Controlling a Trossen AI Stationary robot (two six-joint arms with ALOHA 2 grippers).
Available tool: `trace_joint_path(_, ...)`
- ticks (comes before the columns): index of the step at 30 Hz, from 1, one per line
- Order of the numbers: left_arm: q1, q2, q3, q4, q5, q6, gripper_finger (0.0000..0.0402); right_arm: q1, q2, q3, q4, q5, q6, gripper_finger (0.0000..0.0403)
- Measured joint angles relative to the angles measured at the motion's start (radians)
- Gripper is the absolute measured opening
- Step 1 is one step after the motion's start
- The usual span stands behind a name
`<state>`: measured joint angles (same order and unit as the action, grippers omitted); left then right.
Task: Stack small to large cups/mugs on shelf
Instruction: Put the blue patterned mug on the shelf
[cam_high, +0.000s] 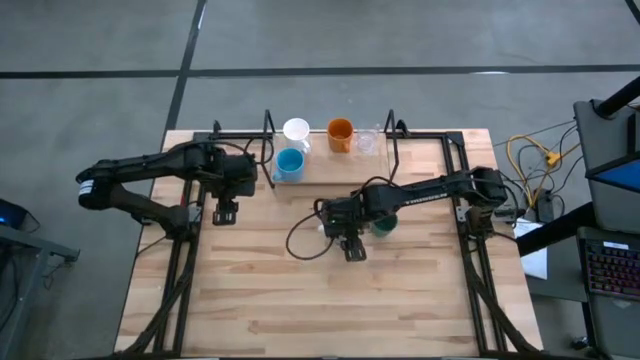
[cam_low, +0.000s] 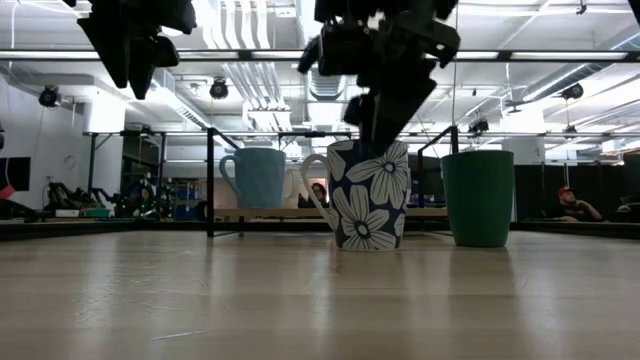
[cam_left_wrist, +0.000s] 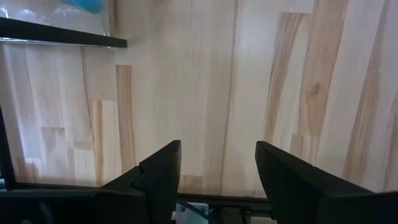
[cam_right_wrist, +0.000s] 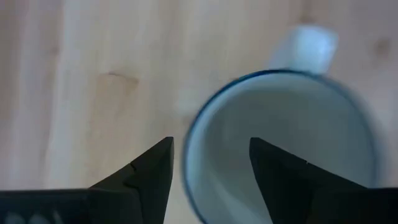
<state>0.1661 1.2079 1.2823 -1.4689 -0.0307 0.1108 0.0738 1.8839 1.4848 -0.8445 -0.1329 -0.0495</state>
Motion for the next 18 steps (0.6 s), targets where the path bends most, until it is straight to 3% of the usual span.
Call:
trace_joint_path(3, 0.0, 0.0, 0.0, 0.0, 0.0, 0.001, 0.0193, -0.013, 0.0, -0.043, 0.029, -0.083, -0.009, 0.0203)
trace_joint_path(7, 0.0, 0.0, 0.0, 0.002, 0.001, 0.008, 0.0193, -0.012, 0.0, -0.068, 0.023, -0.096, -0.007, 0.0185)
trace_joint_path(10, 0.0, 0.0, 0.0, 0.002, 0.001, 0.008, 0.0193, -0.011, 0.0, -0.069, -0.017, -0.102, -0.019, 0.0134)
trace_joint_path(14, 0.0, 0.0, 0.0, 0.002, 0.002, 0.009, 0.0193, -0.008, 0.0, -0.046, -0.074, -0.096, -0.097, 0.0037)
trace_joint_path(18, 0.0, 0.0, 0.0, 0.002, 0.002, 0.009, 0.0193, -0.007, -0.001, -0.009, -0.133, -0.102, -0.154, 0.0018)
